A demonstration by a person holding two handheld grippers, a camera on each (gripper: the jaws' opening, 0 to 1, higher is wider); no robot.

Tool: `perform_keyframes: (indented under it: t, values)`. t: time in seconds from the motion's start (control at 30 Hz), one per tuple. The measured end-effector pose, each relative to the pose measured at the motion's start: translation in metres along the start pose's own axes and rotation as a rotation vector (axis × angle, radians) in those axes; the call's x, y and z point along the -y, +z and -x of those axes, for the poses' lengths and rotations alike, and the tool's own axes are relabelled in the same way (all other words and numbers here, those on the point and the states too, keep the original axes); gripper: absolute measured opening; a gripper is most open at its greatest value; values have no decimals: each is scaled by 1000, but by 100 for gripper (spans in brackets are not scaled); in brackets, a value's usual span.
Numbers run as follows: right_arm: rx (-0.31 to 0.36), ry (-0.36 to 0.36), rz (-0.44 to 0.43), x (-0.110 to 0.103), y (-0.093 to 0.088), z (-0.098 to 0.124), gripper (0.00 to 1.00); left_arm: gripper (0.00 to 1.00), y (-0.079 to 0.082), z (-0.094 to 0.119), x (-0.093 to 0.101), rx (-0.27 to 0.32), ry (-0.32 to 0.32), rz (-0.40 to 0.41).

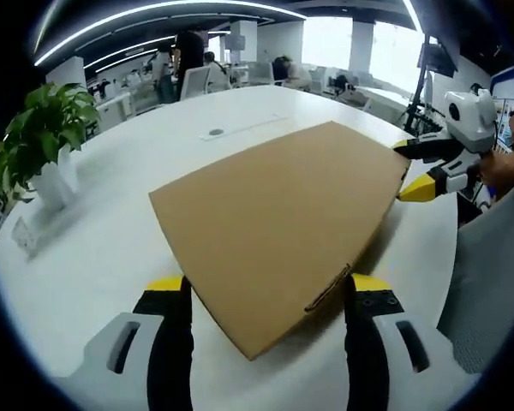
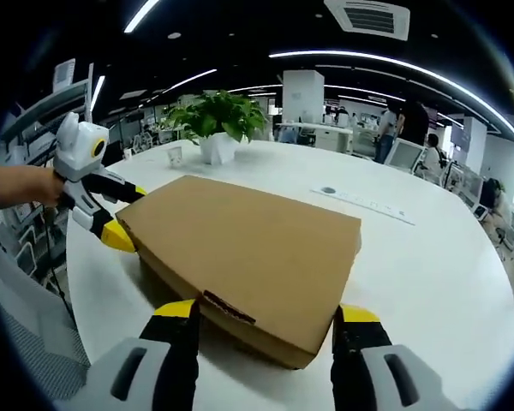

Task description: Operate the shoe box by opening the lid, removing the specified soft item, and placing it in the target area until the item is outside and the box remains undamaged.

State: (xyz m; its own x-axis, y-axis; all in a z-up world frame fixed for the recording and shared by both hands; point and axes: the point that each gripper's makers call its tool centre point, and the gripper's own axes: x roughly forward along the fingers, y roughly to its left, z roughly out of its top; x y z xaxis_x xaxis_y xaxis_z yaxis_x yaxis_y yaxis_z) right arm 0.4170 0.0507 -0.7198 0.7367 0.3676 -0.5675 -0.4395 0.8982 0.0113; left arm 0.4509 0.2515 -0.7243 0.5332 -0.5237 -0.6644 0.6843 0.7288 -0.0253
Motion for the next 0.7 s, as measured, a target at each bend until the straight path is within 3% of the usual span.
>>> perform_keyframes:
  t: [0.7]
  values:
    - [-17,23,27,-33,-2,3,55,71,-19,28,-8,-16,-5,-1]
